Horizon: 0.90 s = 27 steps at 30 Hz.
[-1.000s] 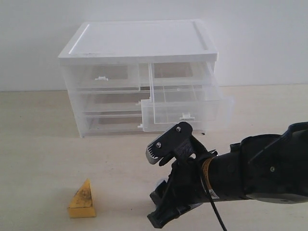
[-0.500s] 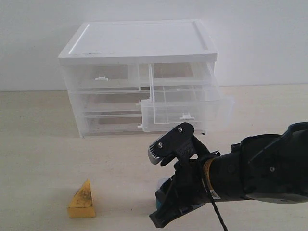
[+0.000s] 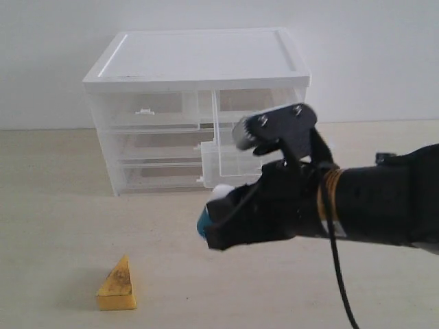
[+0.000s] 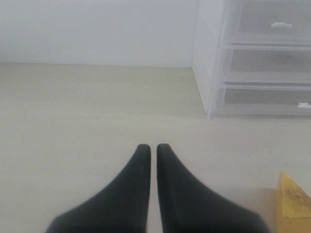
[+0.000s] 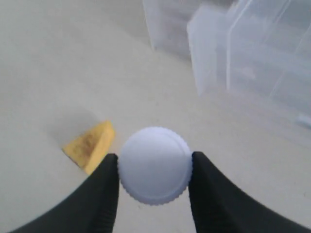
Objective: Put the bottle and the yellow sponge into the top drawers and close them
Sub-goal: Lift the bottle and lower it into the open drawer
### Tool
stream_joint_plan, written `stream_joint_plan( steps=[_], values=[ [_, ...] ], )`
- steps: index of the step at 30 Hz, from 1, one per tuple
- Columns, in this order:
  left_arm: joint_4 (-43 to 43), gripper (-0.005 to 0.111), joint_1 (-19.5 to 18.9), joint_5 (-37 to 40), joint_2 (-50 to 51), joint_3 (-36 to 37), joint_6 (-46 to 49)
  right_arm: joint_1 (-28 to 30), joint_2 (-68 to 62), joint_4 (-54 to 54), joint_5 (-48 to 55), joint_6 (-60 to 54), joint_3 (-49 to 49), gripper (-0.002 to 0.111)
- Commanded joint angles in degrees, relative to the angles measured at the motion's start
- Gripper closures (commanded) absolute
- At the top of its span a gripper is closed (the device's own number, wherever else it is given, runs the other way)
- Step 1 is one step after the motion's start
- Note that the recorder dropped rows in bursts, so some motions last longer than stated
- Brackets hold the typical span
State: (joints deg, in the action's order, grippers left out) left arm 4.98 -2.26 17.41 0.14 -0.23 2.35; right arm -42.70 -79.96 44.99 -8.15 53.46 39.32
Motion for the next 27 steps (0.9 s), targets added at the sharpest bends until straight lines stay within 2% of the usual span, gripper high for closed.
stream_joint_plan(
  steps=[1, 7, 15, 19, 27],
  values=[
    [-0.1, 0.103, 0.2, -0.7, -0.1, 0.2, 0.3, 5.3, 4.9, 1.7, -7.0, 8.2, 0.3, 0.108],
    [-0.1, 0.103, 0.2, -0.7, -0.1, 0.2, 0.3, 15.2, 2.0, 17.6, -28.3, 31.1, 1.0, 0.108],
    [-0.1, 0.103, 0.2, -0.7, -0.1, 0.2, 0.3, 27.6, -4.9, 23.1, -44.2, 44.9, 7.4, 0.108],
    [-0.1, 0.103, 0.2, -0.7, -0.1, 0.2, 0.3, 29.6, -8.4, 23.9, -45.2, 48.6, 10.8, 0.108],
    [-0.1, 0.103, 0.2, -0.7, -0.1, 0.2, 0.3, 29.7, -14.1, 26.4, -41.8, 53.7, 17.4, 0.108]
  ],
)
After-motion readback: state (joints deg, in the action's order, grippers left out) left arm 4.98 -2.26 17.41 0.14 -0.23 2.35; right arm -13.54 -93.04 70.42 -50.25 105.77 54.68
